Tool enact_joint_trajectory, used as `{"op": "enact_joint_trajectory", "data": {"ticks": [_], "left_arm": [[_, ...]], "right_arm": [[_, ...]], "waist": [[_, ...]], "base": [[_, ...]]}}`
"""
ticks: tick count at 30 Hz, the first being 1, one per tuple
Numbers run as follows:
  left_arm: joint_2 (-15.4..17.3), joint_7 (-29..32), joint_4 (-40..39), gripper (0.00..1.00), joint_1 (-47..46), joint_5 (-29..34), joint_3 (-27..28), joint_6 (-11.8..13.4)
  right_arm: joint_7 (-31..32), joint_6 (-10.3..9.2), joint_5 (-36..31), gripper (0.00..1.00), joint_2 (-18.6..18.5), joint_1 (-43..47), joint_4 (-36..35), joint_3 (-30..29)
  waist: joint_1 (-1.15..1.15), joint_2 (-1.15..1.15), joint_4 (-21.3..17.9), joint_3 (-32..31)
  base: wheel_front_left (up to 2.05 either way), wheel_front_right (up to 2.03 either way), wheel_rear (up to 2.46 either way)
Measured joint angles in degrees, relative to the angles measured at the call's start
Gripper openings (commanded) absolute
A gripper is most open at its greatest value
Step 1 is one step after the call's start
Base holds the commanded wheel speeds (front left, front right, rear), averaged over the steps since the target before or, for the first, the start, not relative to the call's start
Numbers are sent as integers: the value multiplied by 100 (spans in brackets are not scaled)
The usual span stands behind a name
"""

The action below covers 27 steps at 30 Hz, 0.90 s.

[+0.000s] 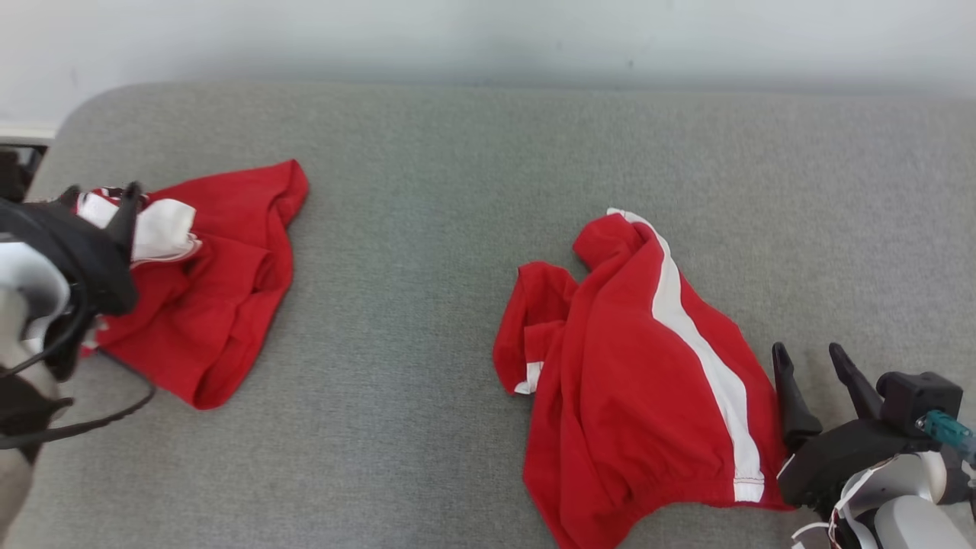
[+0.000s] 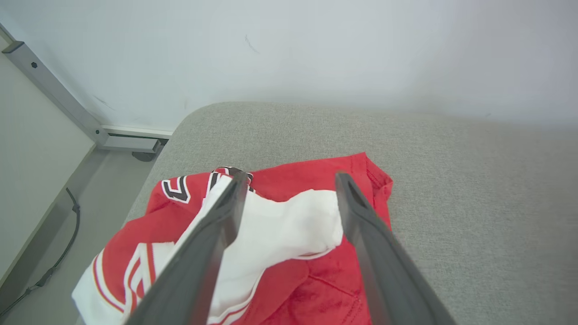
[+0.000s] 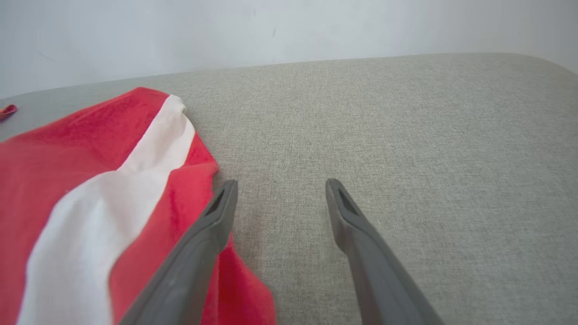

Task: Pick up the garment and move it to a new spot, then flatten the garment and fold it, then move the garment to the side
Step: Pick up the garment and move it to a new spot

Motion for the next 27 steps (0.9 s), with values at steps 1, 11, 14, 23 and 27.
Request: {"op": "enact_joint_trajectory", "data": {"ticks": [1,11,14,23,27], "left_arm": [[-57,-75,-51,100,1,-2,8,0],[-652,-772,-905,100,583,-136,29,-51],[-694,-922,-1190,100,848,-234,-20,-54],[-853,-1140,-2069,100,1551,-312,-167,-54],[-1094,-1188,-2460,100,1781,-290,-339,-54]], "right_arm": [[-2,0,1,100,15,15,29,1],[-71,9,51,100,191,166,194,112],[-77,18,53,100,210,268,205,143],[-99,34,54,100,247,353,202,181],[-103,33,59,100,223,493,221,134]], "waist": [[0,0,21,-49],[0,0,137,-569],[-1,0,118,-693],[-1,-1,-227,-821],[-1,0,-396,-878]], "base": [[0,0,0],[0,0,0],[0,0,0],[0,0,0],[0,0,0]]}}
